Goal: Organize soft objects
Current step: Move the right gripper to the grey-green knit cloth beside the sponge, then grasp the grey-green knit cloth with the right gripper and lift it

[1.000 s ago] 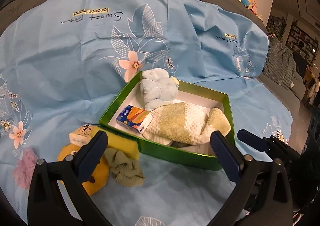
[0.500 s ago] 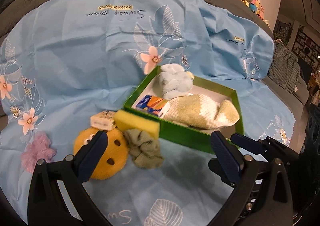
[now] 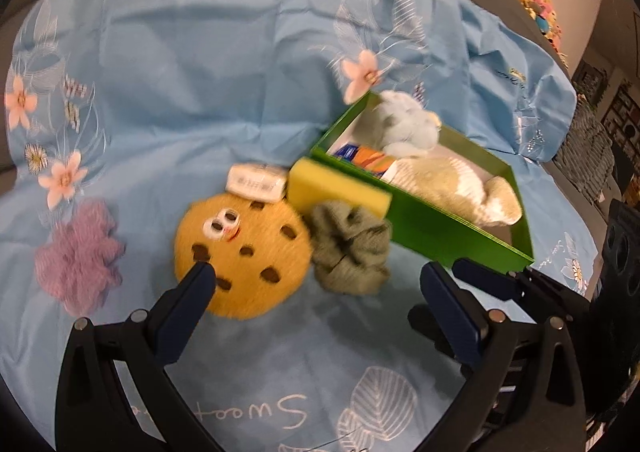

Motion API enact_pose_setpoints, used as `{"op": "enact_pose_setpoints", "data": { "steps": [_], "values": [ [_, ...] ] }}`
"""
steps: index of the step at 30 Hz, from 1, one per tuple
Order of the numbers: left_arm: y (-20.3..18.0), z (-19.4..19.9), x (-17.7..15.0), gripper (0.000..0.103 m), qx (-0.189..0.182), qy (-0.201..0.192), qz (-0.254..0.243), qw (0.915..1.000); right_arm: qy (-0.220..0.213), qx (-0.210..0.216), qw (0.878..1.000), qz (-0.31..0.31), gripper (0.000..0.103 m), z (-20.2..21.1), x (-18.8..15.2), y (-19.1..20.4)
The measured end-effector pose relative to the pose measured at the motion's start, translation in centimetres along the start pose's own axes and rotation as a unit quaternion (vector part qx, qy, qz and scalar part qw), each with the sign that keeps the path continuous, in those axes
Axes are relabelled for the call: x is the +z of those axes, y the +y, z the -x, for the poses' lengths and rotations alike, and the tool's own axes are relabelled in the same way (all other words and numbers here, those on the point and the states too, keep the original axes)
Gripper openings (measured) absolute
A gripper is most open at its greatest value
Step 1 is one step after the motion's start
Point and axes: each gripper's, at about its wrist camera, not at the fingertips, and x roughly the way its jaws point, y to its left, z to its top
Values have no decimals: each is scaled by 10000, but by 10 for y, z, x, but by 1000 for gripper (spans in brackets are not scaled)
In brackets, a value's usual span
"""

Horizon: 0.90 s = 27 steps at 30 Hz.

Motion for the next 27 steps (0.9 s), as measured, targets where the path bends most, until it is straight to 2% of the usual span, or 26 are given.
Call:
{"op": "enact_pose_setpoints", "data": {
  "steps": [6, 11, 17, 19, 20, 21, 22, 27],
  "values": [
    [37, -16, -16, 102, -244, 373, 590, 9973, 271, 79, 9996, -82, 64, -25, -3, -1],
    [54, -25, -25, 102, -607, 561, 982, 9917, 474, 156, 9987, -87, 64, -45, -4, -2],
    [50, -34, -24, 101, -892, 609, 978, 9893, 589, 19, 9982, -110, 64, -75, 4, -12],
    [51, -37, -24, 101, -866, 619, 959, 9897, 563, 164, 9982, -154, 64, -81, 6, -15],
    [52, -38, -24, 101, -945, 643, 999, 9884, 541, 233, 9981, -179, 53, -83, 6, -17],
    [54, -39, -24, 101, -1002, 656, 1032, 9874, 572, 334, 9977, -166, 30, -85, 6, -17],
    [53, -40, -24, 101, -1024, 660, 1035, 9871, 603, 433, 9971, -134, 23, -86, 5, -15],
    [45, -45, -23, 101, -1131, 729, 948, 9864, 585, 721, 9957, 50, 12, -77, -6, -7]
  ]
}}
